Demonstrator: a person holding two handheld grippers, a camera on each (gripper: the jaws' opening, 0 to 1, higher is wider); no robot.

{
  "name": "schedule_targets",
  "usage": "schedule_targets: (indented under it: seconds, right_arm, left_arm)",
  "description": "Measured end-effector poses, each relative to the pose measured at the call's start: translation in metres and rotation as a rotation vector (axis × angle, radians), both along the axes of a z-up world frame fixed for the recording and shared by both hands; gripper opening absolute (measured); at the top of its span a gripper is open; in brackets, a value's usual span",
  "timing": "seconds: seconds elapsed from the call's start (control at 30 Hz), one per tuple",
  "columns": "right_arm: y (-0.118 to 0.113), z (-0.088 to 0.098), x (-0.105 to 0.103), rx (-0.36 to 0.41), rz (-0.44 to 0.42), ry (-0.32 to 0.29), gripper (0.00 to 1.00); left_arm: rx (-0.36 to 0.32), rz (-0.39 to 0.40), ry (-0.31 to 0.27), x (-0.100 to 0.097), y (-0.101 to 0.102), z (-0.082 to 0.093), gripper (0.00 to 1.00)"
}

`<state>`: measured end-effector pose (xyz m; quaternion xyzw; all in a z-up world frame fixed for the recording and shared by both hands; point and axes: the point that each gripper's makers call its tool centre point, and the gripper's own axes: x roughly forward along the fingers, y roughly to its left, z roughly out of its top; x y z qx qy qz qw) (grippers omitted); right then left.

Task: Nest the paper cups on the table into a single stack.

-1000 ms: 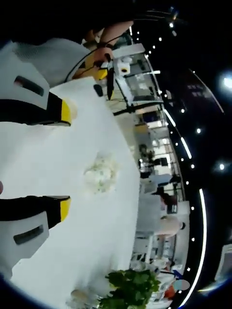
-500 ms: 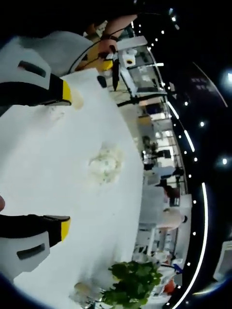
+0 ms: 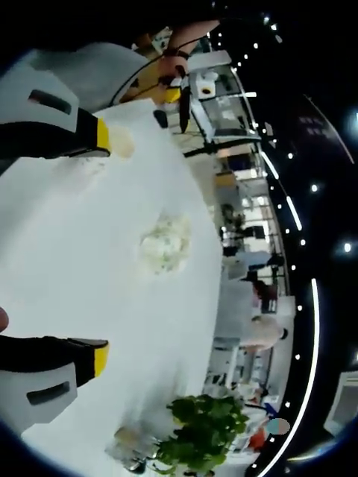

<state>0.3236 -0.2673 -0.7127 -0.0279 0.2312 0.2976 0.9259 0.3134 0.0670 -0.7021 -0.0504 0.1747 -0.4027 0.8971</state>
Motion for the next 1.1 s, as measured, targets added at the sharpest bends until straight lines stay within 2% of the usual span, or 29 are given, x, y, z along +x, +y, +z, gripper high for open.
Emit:
schedule_targets:
  seconds: [0.23, 0.57, 0.6, 0.73, 0.87, 1.1]
  right_arm:
    - [0.002, -0.004, -0.002, -0.010, 0.022, 0.005, 0.97]
    - [0.001, -0.001, 0.003, 0.005, 0.029, -0.008, 0.95]
    - [0.000, -0.001, 0.004, 0.008, 0.028, -0.009, 0.95]
    - [-0.001, -0.002, 0.006, 0.018, 0.030, -0.009, 0.94]
    - [-0.001, -0.004, 0.006, 0.009, 0.042, -0.012, 0.94]
    - [-0.003, -0.007, 0.003, 0.007, 0.049, -0.006, 0.93]
  left_arm:
    - [0.026, -0.034, -0.015, 0.012, -0.007, 0.006, 0.87]
    - [0.135, -0.140, -0.071, 0.042, -0.026, 0.018, 0.83]
    - [0.172, -0.156, -0.083, 0.045, -0.026, 0.017, 0.82]
    - [0.228, -0.168, -0.103, 0.059, -0.027, 0.015, 0.82]
    - [0.244, -0.155, -0.106, 0.075, -0.027, 0.016, 0.83]
    - [0.294, -0.201, -0.121, 0.087, -0.037, 0.013, 0.80]
